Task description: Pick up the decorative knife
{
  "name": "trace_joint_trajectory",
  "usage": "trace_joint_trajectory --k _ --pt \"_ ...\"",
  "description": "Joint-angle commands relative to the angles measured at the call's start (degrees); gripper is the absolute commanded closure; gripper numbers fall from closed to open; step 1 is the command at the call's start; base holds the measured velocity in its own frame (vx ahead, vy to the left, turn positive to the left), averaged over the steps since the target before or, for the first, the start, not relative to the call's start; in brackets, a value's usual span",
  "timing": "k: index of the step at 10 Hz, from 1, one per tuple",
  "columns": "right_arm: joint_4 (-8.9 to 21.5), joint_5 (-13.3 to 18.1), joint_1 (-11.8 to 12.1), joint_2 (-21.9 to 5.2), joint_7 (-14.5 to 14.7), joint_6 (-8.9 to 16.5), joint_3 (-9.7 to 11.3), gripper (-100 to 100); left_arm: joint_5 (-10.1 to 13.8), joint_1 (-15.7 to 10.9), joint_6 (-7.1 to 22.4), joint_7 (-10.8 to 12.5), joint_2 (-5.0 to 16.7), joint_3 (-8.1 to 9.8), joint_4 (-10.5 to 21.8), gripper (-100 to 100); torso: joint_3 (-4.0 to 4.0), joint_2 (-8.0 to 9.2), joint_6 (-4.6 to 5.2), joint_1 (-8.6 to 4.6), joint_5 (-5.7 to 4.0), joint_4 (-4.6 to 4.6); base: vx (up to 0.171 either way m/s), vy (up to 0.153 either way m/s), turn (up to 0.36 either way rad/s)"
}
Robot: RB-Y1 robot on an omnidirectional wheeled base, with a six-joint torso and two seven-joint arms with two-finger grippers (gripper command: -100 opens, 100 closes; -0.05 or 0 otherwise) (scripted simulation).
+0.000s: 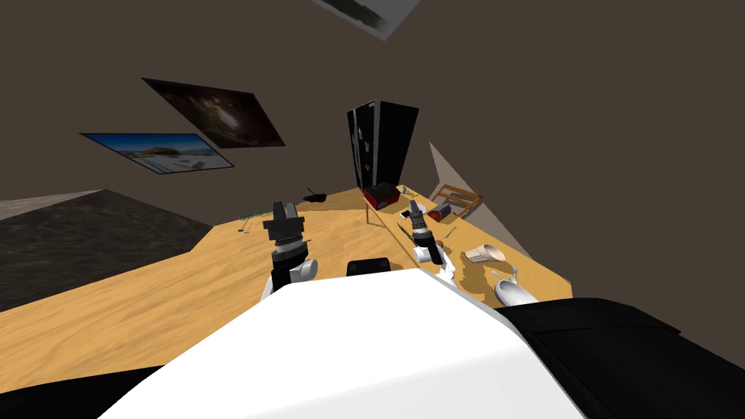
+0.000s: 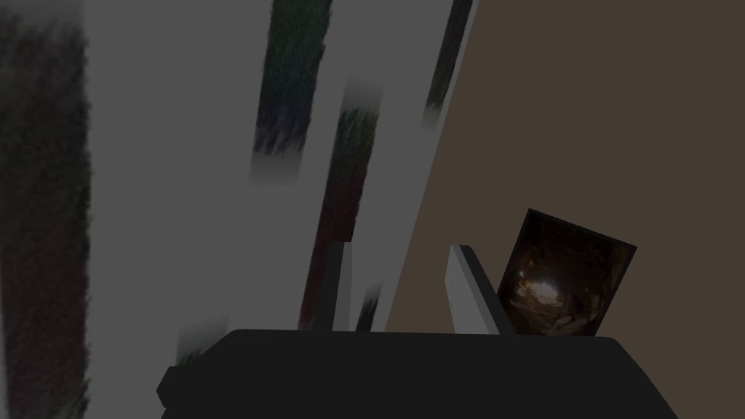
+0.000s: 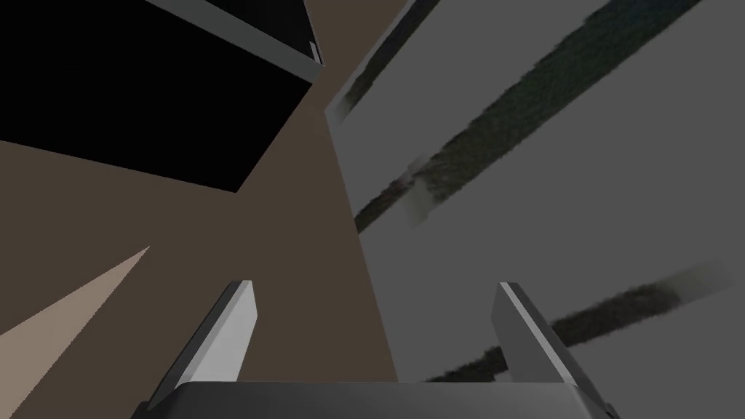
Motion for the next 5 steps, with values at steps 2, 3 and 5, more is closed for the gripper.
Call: trace_joint_trajectory --k 2,3,5 --pt "3.0 0.5 -1.2 -2.2 2.4 1.0 0.9 -100 0.0 0.0 0.0 0.0 0.0 0.0 0.0 0 -0.01 -0.01 0.0 0.02 0.0 0.0 0.032 0.008 0.069" --pt "4.9 0.8 -2.0 -3.8 3.9 1.4 1.5 -100 0.0 0.0 0.0 0.0 0.0 0.0 0.0 0 0.01 0.02 0.02 0.01 0.0 0.0 0.027 0.004 0.074" --pt "7.5 1.2 -2.7 -5.3 5.3 1.7 2.2 -100 0.0 0.0 0.0 0.0 0.0 0.0 0.0 0 0.0 0.0 0.0 0.0 0.0 0.0 0.029 0.002 0.072"
